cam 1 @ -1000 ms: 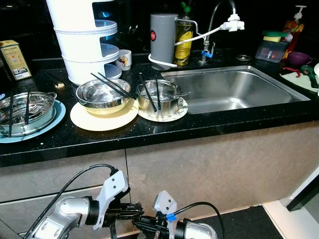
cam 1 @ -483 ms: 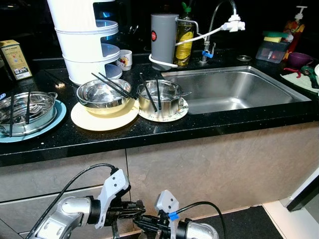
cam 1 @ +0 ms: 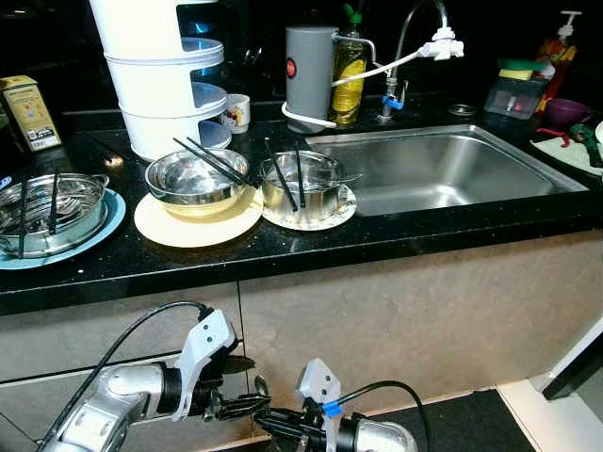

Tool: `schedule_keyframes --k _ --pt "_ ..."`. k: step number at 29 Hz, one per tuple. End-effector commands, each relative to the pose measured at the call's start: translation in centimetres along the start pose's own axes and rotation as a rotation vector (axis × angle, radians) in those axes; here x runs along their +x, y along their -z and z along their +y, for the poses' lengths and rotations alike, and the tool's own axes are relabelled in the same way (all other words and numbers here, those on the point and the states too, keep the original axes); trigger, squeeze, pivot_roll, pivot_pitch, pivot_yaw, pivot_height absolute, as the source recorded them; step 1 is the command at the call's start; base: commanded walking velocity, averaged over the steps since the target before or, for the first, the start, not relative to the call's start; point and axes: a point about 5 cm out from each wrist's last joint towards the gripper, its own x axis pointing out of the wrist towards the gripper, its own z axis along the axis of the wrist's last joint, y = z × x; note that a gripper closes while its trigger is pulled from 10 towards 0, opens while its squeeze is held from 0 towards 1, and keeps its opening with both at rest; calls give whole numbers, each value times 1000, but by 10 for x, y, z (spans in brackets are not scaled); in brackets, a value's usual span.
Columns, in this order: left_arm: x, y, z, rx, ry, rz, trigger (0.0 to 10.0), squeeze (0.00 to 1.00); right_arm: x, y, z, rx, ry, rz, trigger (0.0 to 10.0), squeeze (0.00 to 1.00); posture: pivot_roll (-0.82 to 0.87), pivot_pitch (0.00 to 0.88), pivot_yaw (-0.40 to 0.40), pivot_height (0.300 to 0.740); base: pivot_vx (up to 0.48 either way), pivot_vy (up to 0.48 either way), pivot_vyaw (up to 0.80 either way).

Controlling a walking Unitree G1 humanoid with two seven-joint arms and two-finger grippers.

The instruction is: Kitchen organization

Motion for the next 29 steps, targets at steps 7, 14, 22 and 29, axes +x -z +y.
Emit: schedule_keyframes --k 7,14,22,29 --pt "-21 11 4 -54 -41 92 10000 0 -38 37 -14 82 149 138 0 0 -42 87 -6 740 0 0 0" --pt "-15 26 -7 -65 -98 107 10000 0 -56 59 -20 109 355 227 0 0 -43 79 -6 740 0 0 0" --pt "10 75 -18 -238 -392 193 10000 0 -63 73 -32 168 708 285 0 0 -33 65 -18 740 0 0 0" --pt "15 131 -38 -395 -664 299 10000 0 -70 74 -36 252 971 176 10000 0 -26 46 -38 740 0 0 0"
